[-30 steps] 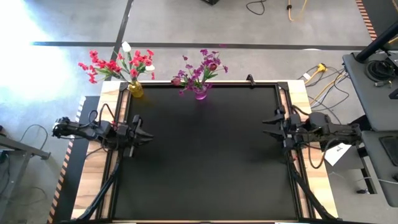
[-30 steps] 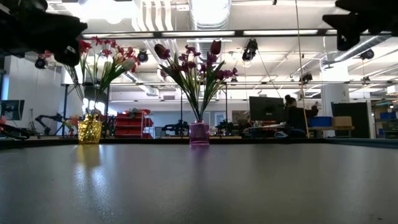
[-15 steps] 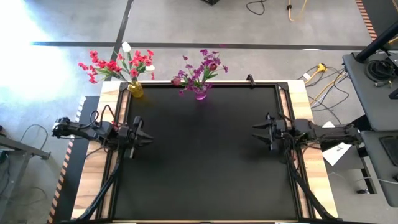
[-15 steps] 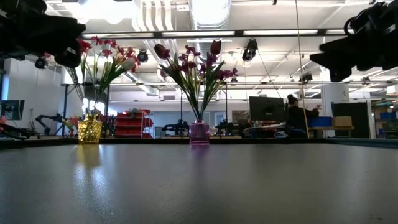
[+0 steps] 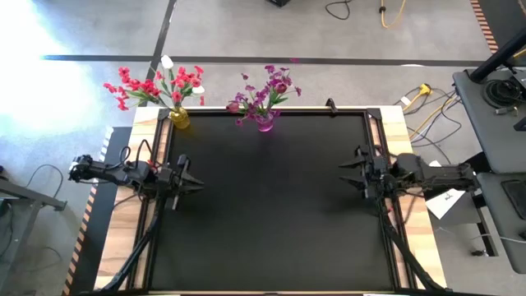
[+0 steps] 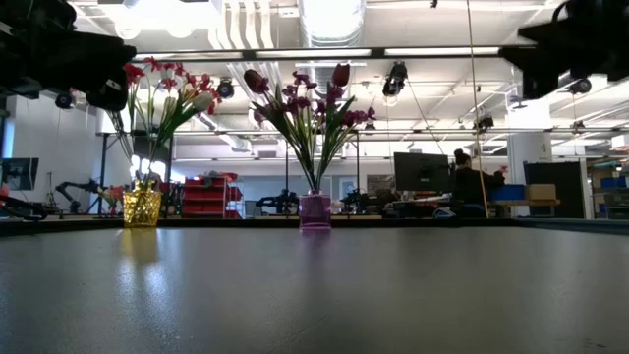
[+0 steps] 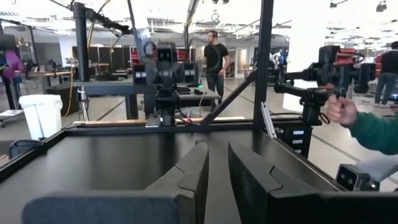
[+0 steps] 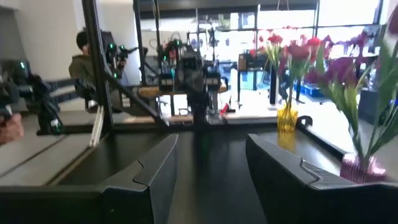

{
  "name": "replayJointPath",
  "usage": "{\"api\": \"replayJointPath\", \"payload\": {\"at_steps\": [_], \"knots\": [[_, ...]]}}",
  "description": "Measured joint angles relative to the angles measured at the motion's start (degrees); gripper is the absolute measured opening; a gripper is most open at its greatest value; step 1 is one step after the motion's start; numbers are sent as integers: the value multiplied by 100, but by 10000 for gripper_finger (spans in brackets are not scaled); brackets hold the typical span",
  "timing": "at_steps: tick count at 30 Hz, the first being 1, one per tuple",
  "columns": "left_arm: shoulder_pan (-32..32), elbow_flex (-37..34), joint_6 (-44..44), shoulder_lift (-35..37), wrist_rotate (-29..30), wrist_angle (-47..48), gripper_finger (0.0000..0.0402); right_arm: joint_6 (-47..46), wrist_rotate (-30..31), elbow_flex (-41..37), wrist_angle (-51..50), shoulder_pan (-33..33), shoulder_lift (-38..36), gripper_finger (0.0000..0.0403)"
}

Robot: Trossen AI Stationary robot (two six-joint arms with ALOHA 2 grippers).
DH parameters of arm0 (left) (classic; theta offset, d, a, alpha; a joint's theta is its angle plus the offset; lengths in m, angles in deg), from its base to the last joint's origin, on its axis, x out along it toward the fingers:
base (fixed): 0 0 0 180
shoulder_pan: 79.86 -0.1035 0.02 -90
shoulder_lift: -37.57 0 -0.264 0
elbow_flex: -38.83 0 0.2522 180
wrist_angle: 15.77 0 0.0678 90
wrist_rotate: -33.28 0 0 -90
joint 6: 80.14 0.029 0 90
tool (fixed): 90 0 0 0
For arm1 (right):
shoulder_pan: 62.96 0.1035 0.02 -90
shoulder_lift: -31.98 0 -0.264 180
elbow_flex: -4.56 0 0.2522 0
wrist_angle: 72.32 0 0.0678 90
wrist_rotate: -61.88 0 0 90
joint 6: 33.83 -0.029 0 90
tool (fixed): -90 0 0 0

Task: Sort flowers into vase by color
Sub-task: Return to Home Position

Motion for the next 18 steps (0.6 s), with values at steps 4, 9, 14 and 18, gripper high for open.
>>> {"api": "replayJointPath", "payload": {"at_steps": [4,9,14,18], "knots": [[0,0,-45,0,2,14,48,9,-1,569,-439,1,44,180],[0,-2,-63,3,2,-35,48,154,-14,482,-372,2,-2,180],[0,-2,-65,9,2,-36,48,-51,-279,-137,391,0,0,180],[0,-2,-56,9,2,-27,48,-263,-483,-453,782,2,10,180]]}}
